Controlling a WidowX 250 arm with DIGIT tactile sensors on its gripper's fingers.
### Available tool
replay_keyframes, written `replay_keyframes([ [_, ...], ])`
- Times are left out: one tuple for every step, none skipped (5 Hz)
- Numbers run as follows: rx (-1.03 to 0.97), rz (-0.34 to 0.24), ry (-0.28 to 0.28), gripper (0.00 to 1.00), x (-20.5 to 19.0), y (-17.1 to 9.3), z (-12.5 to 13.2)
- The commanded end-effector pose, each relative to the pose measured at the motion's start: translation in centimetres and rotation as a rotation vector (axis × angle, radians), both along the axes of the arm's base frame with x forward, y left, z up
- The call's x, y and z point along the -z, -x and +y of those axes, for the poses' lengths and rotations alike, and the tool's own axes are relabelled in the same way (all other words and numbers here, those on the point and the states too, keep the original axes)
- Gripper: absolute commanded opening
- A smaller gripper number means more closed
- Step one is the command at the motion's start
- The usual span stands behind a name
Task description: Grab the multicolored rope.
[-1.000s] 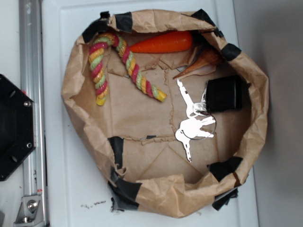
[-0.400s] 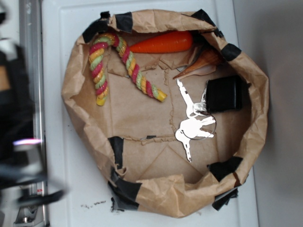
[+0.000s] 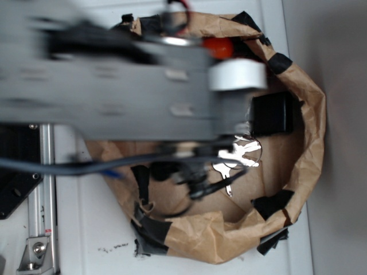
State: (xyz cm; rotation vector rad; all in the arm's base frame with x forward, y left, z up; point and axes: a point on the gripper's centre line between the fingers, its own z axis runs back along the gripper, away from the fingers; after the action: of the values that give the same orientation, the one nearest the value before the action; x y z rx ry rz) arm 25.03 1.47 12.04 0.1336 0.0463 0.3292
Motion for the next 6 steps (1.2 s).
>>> replay_keyframes([
  [-0.047, 0.104, -0.103, 1.00, 5.5, 1.0, 5.6],
  [0.008, 0.157, -0.144, 1.00, 6.8, 2.2, 7.0],
  [0.013, 0.186, -0.156, 1.00, 7.9, 3.2, 7.7],
  [0.008, 0.192, -0.155, 1.00, 8.3, 3.5, 7.6],
  [-0.033, 0.222, -0.165, 1.00, 8.2, 4.1, 7.8],
  [-0.072, 0.232, -0.171, 1.00, 7.4, 5.4, 8.0],
])
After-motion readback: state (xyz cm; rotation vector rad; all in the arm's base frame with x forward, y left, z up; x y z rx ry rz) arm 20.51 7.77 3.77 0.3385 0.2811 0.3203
